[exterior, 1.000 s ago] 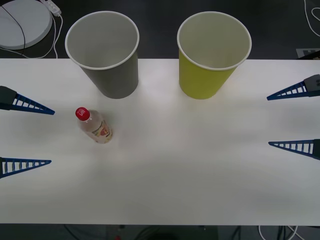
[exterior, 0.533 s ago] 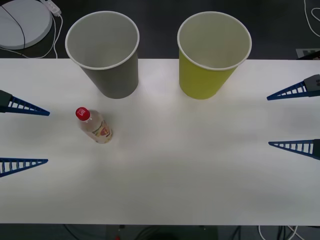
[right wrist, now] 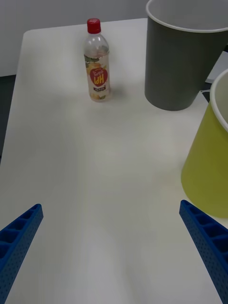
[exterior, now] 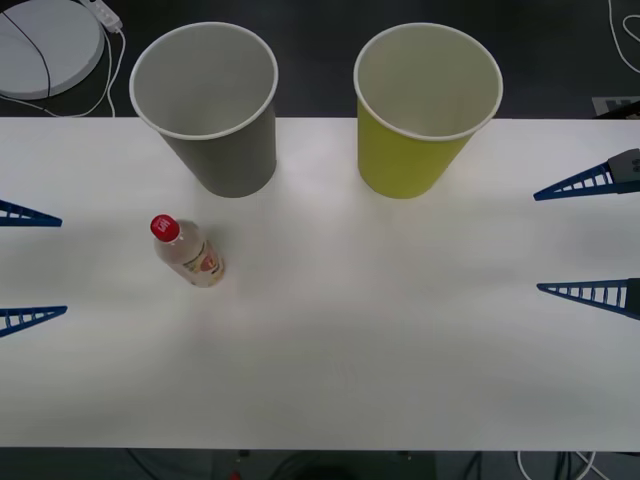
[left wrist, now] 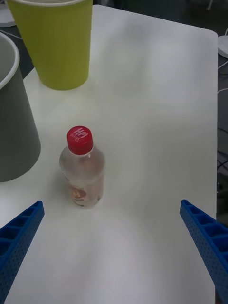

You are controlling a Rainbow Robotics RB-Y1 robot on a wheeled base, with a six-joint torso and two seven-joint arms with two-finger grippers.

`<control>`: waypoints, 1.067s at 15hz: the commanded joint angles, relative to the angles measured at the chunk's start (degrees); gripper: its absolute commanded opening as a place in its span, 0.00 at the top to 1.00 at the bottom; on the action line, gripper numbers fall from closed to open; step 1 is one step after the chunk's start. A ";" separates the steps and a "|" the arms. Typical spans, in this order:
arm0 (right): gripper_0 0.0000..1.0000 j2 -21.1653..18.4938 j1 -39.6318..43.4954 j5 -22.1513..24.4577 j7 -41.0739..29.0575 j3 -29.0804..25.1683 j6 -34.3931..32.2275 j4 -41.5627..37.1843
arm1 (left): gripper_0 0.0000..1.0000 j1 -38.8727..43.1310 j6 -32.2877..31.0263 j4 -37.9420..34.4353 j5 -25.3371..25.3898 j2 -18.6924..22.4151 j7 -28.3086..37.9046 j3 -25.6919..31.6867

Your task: Put the can into the green bin and the plastic bottle into the gray bin

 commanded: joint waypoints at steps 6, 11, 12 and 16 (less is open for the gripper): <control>0.00 0.00 0.00 0.00 0.00 0.00 0.00 -0.01 | 0.00 6.12 5.17 5.61 2.64 -5.47 -11.52 0.00; 0.00 0.00 0.00 0.00 0.00 0.00 0.00 -0.01 | 0.00 9.29 8.07 5.78 2.73 -9.34 -16.79 -0.09; 0.00 0.00 0.00 0.00 0.00 0.00 0.00 -0.01 | 0.00 9.20 8.07 6.05 2.73 -10.30 -16.61 -0.09; 0.00 0.00 0.00 0.00 0.00 0.00 0.00 -0.01 | 0.00 8.41 9.83 6.05 2.64 -13.29 -16.88 -2.82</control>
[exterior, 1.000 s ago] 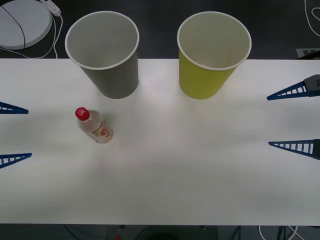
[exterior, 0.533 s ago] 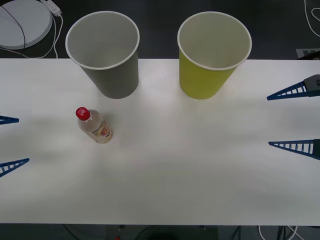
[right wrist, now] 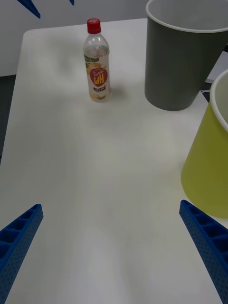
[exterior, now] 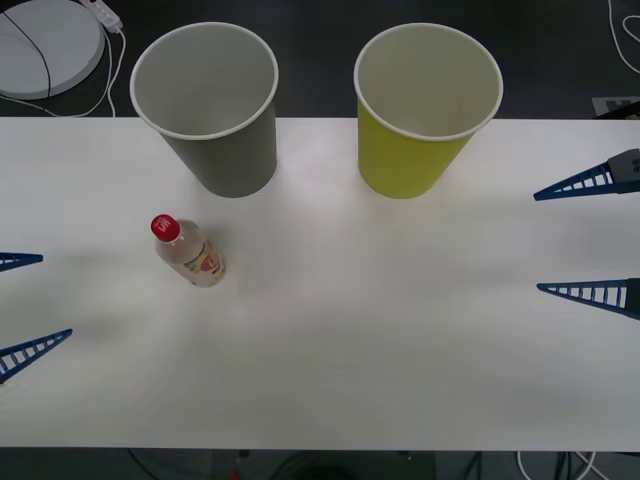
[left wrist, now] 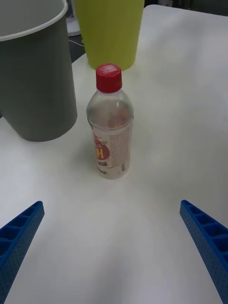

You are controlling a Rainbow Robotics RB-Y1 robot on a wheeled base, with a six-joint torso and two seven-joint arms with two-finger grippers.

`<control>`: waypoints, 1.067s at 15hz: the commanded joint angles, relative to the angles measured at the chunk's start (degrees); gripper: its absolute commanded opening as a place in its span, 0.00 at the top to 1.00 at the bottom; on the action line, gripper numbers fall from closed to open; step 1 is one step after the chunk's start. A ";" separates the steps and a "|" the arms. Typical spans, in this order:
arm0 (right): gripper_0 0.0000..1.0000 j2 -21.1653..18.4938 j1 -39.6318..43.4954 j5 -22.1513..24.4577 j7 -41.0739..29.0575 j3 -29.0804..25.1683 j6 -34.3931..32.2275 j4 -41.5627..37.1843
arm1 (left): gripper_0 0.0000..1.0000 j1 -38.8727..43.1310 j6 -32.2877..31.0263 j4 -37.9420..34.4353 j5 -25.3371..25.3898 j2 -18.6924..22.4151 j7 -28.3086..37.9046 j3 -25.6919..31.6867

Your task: Put the can into the green bin and the plastic bottle into the gray bin

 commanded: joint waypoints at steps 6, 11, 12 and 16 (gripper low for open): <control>0.00 0.00 0.00 0.00 0.00 0.00 0.00 0.00 | 0.00 -3.66 7.05 0.00 -2.67 -5.47 -2.07 -6.79; 0.00 0.00 0.00 0.00 0.00 0.00 0.00 0.00 | 0.00 -6.65 10.57 0.08 -5.66 -9.60 -1.99 -9.61; 0.00 0.00 0.00 0.00 0.00 0.00 0.00 0.00 | 0.00 -7.36 11.71 0.08 -5.66 -10.21 -1.90 -10.66; 0.00 0.00 0.00 0.00 0.00 0.00 0.00 0.00 | 0.00 -10.08 15.58 0.08 -5.66 -11.71 -1.99 -14.70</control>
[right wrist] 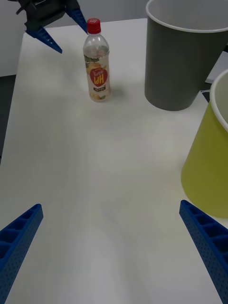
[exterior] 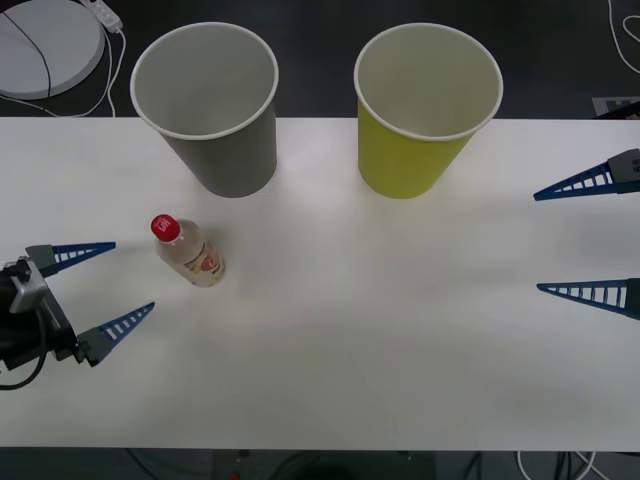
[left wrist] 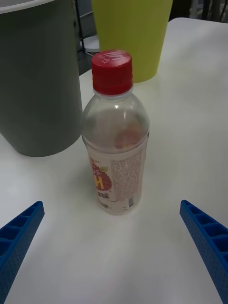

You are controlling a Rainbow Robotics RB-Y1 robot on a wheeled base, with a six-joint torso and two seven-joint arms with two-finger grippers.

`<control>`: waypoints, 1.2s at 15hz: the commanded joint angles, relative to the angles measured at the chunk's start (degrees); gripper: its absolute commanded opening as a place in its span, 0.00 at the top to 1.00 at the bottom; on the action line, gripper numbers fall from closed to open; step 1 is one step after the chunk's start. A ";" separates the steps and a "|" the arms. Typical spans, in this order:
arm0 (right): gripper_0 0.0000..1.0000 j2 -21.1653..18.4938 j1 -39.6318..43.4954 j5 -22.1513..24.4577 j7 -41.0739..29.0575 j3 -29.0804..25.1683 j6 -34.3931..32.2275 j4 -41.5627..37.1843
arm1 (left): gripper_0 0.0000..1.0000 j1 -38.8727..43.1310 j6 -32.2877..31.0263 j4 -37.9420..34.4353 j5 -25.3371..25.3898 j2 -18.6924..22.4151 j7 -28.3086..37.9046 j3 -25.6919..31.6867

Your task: Put the can into the green bin and the plastic bottle into the gray bin

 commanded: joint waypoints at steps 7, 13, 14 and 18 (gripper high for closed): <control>0.00 0.00 0.00 0.00 0.00 0.00 0.00 0.00 | 0.00 -5.18 6.77 0.04 -4.23 -3.51 0.88 -5.73; 0.00 0.00 0.00 0.00 0.00 0.00 0.00 0.00 | 0.00 -8.25 12.93 0.04 -5.46 -5.36 1.93 -10.30; 0.00 0.00 0.00 0.00 0.00 0.00 0.00 0.00 | 0.00 -8.78 13.98 0.04 -5.46 -5.53 2.19 -11.00; 0.00 0.00 0.00 0.00 0.00 0.00 0.00 0.00 | 0.00 -10.27 17.85 0.04 -5.19 -6.24 3.86 -13.20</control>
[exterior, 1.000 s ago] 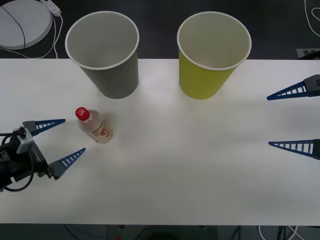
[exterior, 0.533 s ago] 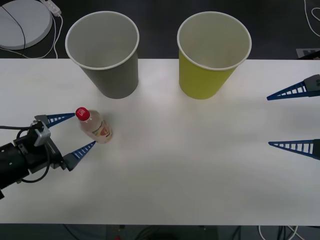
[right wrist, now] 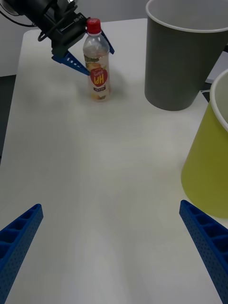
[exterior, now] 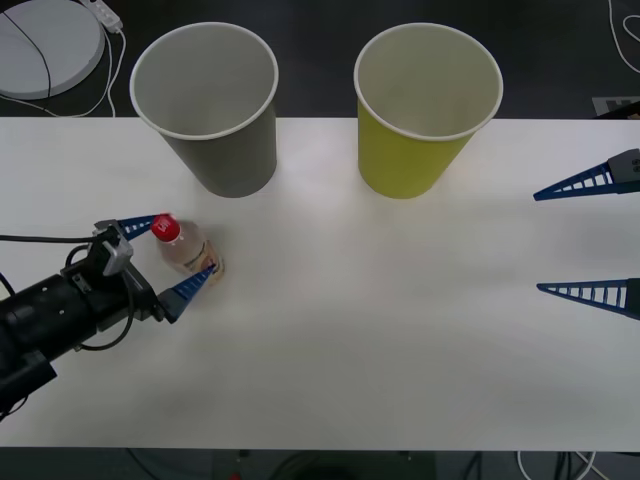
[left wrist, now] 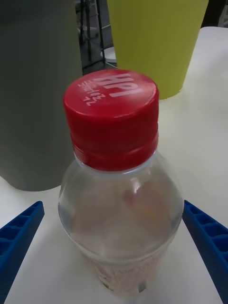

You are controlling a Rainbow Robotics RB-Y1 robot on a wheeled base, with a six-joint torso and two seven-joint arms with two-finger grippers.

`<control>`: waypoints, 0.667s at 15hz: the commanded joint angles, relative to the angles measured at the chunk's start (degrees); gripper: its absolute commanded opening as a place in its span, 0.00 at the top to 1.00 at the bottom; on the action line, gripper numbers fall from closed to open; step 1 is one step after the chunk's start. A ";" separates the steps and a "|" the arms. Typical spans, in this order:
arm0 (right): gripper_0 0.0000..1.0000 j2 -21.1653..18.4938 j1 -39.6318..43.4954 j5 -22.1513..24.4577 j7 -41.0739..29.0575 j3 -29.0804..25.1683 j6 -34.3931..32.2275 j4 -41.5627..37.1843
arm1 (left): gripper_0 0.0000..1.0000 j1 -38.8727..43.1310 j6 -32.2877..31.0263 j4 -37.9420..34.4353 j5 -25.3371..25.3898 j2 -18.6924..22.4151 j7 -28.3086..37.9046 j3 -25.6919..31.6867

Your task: Put the can into the green bin and the plastic bottle into the gray bin

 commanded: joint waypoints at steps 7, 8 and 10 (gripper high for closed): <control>0.00 0.00 0.00 0.00 0.00 0.00 0.00 0.00 | 0.00 -2.42 2.94 0.08 -4.52 -2.97 3.33 -1.39; 0.00 0.00 0.00 0.00 0.00 0.00 0.00 0.00 | 0.00 -2.42 2.94 0.00 -4.88 -3.32 3.50 -1.39; 0.00 0.00 0.00 0.00 0.00 0.00 0.00 0.00 | 0.00 -2.51 2.85 0.08 -5.67 -3.85 3.86 -1.39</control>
